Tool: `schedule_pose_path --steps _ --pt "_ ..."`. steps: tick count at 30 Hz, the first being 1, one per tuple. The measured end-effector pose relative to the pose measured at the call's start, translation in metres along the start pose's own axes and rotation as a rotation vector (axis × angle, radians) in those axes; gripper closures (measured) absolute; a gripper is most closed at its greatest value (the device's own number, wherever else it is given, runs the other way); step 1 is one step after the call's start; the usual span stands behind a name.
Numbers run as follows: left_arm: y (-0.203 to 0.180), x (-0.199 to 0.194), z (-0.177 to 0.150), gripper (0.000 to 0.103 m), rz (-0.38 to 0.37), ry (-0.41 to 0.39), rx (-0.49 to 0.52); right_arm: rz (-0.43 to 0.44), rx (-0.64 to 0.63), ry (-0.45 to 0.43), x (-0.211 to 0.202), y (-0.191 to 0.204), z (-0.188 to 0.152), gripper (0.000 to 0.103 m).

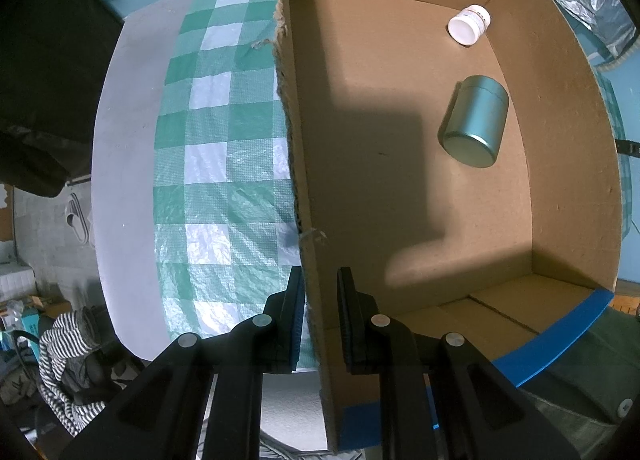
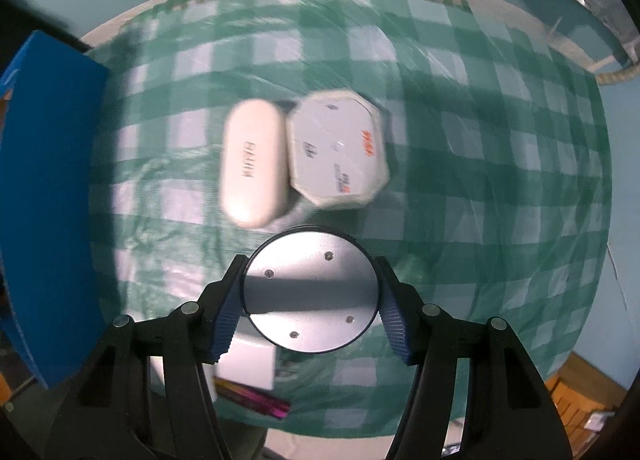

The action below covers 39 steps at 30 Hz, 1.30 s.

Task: Organize rigid objects
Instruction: 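Carry the white disc with the right gripper into the box and release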

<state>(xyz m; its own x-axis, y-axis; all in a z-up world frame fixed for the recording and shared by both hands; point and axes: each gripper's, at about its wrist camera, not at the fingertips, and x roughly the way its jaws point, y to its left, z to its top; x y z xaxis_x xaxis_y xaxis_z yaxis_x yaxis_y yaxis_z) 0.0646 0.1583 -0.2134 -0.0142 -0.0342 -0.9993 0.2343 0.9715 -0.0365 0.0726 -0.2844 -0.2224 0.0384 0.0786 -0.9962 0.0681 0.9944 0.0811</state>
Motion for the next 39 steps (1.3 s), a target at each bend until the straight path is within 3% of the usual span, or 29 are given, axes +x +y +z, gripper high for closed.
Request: schedule_pose_path --steps 17,23,39 --pt "0.006 -0.002 -0.005 0.087 -0.006 -0.005 -0.011 0.040 -0.177 -0.049 -0.053 0.084 0.014 0.041" --pt "0.007 0.001 -0.005 0.087 -0.007 -0.001 -0.009 0.063 -0.256 -0.075 -0.064 0.111 0.036 0.041" --pt "0.013 0.002 -0.008 0.087 -0.015 -0.008 -0.022 0.093 -0.557 -0.127 -0.087 0.225 0.068 0.041"
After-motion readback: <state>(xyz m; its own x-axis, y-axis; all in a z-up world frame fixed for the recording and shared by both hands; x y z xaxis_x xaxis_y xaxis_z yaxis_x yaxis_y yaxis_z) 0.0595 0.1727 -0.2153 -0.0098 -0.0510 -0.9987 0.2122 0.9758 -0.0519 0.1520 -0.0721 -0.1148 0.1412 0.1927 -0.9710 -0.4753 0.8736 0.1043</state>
